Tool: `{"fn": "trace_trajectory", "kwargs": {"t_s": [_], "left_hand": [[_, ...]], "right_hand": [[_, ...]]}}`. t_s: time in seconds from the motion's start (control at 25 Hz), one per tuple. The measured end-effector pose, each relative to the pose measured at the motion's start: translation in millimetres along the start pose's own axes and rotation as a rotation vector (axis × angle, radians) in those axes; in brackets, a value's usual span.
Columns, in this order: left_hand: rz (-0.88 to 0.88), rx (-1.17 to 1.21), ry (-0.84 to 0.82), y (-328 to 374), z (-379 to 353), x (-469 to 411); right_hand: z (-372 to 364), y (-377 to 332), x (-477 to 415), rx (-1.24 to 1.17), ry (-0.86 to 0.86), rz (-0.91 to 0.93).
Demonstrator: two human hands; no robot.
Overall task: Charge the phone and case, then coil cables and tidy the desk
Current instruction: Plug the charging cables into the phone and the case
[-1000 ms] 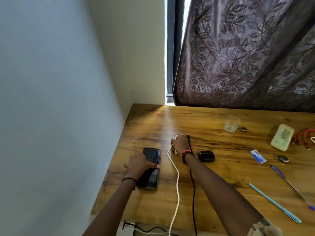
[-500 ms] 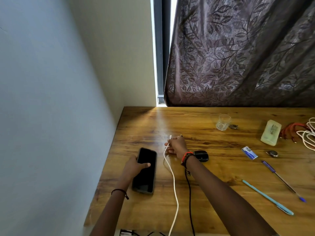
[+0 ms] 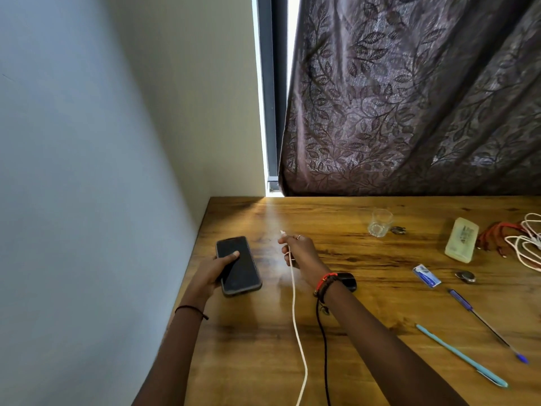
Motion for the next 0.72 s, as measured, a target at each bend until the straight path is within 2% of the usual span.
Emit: {"fn": "trace_trajectory", "kwargs": {"t_s": [0.08, 0.2, 0.56, 0.72], "left_hand": [[0.064, 0.104, -0.016, 10, -5, -2], [0.071, 0.192, 0.000, 30, -9, -3], [0.138, 0.366, -0.011, 61, -21, -1], [0.138, 0.401, -0.017, 68, -26, 2]], "right_hand": [[-5, -13, 13, -0.023, -0.069, 0.021], [-11, -35, 35, -0.067, -0.146, 0.064], [-22, -52, 68, 0.054, -0.266, 0.155], [-24, -48, 69, 0.074, -0.270, 0.149]]}}
Point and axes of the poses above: each hand's wrist, its own x-axis away from the middle knuckle, its own z-axis out of the back of the hand, y = z × x, the point moved 7 cm from there along -x, towards the middle knuckle, and after that the axes turned 13 degrees about y, right-handed, at the moved point
